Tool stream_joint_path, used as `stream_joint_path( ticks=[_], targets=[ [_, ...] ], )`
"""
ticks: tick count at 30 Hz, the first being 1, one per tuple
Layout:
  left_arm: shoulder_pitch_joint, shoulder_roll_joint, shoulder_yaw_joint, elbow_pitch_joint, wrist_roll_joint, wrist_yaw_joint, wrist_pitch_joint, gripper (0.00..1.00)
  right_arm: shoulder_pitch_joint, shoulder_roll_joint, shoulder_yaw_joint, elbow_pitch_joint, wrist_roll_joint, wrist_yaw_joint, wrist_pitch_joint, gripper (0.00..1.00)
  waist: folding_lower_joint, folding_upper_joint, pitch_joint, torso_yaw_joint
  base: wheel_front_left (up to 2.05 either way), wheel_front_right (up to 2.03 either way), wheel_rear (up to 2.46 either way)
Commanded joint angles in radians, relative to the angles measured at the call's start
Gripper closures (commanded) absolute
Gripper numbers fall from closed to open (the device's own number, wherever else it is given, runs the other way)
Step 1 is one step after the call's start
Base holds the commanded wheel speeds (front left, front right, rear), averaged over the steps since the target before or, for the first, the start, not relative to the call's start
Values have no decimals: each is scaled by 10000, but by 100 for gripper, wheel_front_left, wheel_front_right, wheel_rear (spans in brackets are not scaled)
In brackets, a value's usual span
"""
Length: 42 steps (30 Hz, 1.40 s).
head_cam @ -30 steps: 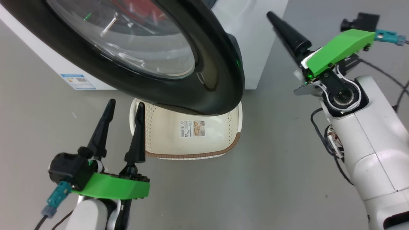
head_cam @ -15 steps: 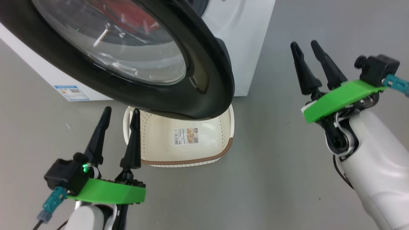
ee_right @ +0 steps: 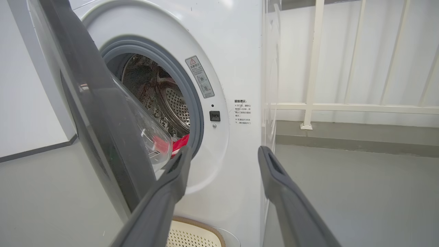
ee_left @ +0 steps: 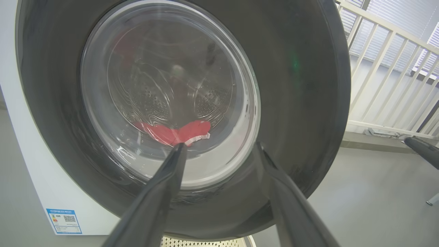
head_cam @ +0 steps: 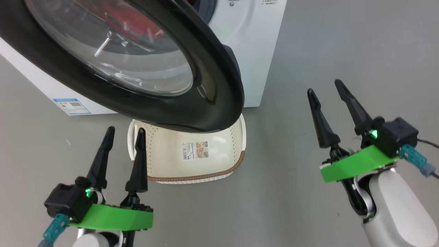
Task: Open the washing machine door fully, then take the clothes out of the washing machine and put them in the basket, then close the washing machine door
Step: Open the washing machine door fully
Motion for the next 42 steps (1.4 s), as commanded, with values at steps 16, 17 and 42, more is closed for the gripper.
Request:
stream_joint_path(
  ticks=[16, 17, 42],
  targets=[
    [303, 100, 439, -765, 413, -50, -78, 0, 2072, 579, 58, -1574, -1459, 60, -62, 0, 0, 0, 176, -139, 0, 0, 0],
    [315, 93, 451, -771, 427, -48, -78, 0, 2120, 591, 75, -1593, -1473, 60, -62, 0, 0, 0, 188, -157, 0, 0, 0],
    [350, 22, 496, -807, 509, -90, -78, 0, 2017, 650, 87, -1678, -1161, 60, -62, 100, 0, 0, 330, -209, 0, 0, 0]
  ],
)
